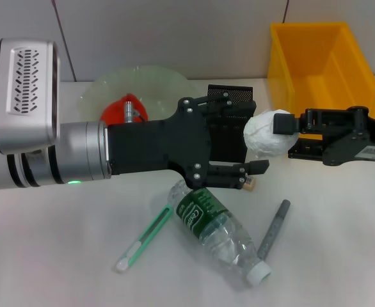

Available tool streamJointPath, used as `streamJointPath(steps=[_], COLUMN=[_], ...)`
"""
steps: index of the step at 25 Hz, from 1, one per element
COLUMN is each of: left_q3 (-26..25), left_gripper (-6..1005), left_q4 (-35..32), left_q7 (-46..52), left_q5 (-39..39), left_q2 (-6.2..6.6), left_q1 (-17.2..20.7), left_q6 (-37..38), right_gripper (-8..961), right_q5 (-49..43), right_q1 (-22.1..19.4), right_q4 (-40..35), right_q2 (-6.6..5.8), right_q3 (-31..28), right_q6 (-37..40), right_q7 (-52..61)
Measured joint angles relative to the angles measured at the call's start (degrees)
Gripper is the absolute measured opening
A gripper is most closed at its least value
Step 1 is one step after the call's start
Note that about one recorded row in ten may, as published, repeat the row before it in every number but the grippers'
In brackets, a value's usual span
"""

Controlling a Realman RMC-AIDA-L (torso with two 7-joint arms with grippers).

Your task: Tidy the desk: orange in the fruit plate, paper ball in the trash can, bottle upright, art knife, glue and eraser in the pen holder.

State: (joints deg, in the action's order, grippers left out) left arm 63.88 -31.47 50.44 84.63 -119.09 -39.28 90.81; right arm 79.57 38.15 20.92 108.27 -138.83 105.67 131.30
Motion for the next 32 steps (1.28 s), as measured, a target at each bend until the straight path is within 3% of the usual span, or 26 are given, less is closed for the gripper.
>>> streamJointPath(steps=[6,8,9,10,12,14,18,19,24,25,26,29,30,31,32], left_q3=[-0.32,-7.04,-7.04,-10.77,-11.39,-13.24,-16.87,-21.55,-28.25,-31.32,-31.32,-31.32,-34.46,-34.46,-41.84], left_gripper=[798,809,814,819,819,819,819,819,819,819,819,819,819,819,819], left_q4=[0.02,0.03,0.03,-0.26,-0.32,-0.1,1.11,3.26,6.11,7.14,7.14,7.14,8.22,8.22,11.62], left_q7=[-0.01,3.26,3.26,6.39,7.35,8.28,7.97,6.71,4.02,2.57,2.57,2.57,1.08,1.08,-4.11], left_q5=[0.0,-1.82,-1.82,-1.96,-1.95,-2.37,-2.68,-2.72,-2.75,-2.76,-2.76,-2.76,-2.77,-2.77,-2.8], left_q2=[0.0,0.63,0.63,0.86,0.91,0.9,0.7,0.63,0.71,0.7,0.7,0.7,0.67,0.67,0.66], left_q1=[0.13,3.45,3.45,6.4,7.6,11.14,13.22,14.25,14.9,15.12,15.12,15.12,15.3,15.3,15.52], left_q6=[-0.22,-1.13,-1.13,-1.49,-1.67,-2.67,-3.7,-4.62,-6.09,-7.05,-7.05,-7.05,-8.06,-8.06,-10.67], right_gripper=[537,537,536,536,536,536,535,535,535,535,535,535,535,535,535], right_q5=[0.0,0.03,0.06,0.13,0.15,0.22,0.97,2.51,6.76,9.68,9.68,12.84,13.9,13.9,15.24], right_q1=[-0.57,-1.27,-1.67,-2.47,-2.87,-4.85,-6.3,-7.16,-8.34,-8.87,-8.87,-9.13,-8.85,-8.85,-8.25], right_q4=[0.08,0.65,1.09,2.2,2.74,5.98,7.33,7.45,7.59,7.88,7.88,8.78,9.3,9.3,9.48], right_q2=[0.1,0.11,0.17,0.34,0.4,0.97,1.81,2.58,4.38,5.87,5.87,7.95,9.28,9.28,10.18], right_q3=[-0.11,-0.66,-1.37,-3.42,-4.33,-7.55,-11.03,-13.94,-17.0,-18.09,-18.09,-18.47,-18.52,-18.52,-18.46], right_q6=[-0.19,-0.44,-0.53,-0.79,-1.02,-4.12,-7.75,-10.33,-15.7,-20.35,-20.35,-28.84,-34.48,-34.48,-38.98], right_q7=[-0.61,-1.45,-2.22,-4.37,-5.85,-15.06,-24.29,-31.36,-41.62,-47.78,-47.78,-55.09,-59.47,-59.47,-63.07])
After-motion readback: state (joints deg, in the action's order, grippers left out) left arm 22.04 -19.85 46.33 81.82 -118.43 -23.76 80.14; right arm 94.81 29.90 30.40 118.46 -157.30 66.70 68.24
